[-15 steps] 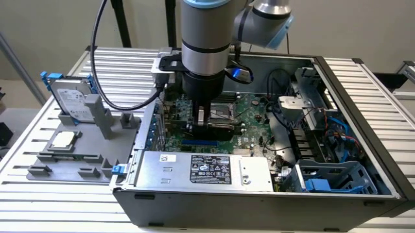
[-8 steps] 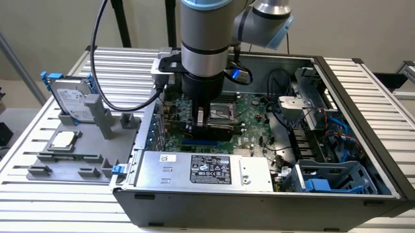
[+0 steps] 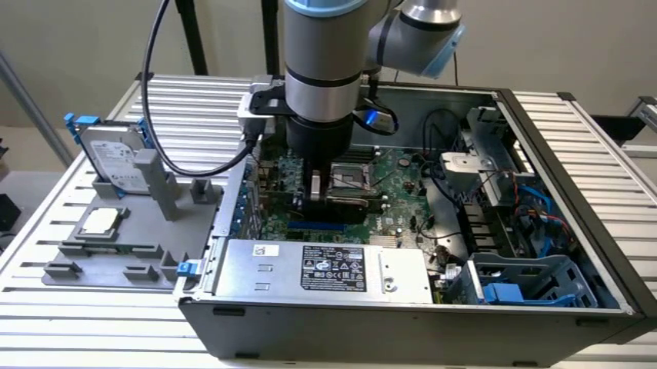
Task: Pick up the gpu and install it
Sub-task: 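Insert the gpu into the slot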
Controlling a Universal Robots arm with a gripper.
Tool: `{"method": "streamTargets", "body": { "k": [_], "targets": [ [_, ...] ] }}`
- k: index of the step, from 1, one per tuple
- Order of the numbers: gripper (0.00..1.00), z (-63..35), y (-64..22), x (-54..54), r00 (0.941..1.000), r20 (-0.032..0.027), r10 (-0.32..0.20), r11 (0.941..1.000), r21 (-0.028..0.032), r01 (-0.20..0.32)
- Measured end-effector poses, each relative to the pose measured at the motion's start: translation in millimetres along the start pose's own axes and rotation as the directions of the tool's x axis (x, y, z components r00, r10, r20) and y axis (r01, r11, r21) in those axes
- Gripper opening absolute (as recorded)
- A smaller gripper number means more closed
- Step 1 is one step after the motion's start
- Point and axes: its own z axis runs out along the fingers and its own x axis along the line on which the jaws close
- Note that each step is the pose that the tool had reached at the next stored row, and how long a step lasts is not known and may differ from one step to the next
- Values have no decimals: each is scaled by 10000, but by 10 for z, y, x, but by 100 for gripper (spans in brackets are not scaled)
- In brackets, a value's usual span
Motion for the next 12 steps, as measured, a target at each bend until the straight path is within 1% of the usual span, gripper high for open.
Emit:
{"method": "streamTargets", "body": {
  "k": [12],
  "targets": [
    [0, 59, 31, 3, 10000, -3, -2, 10000, 0, 2]
  ]
}}
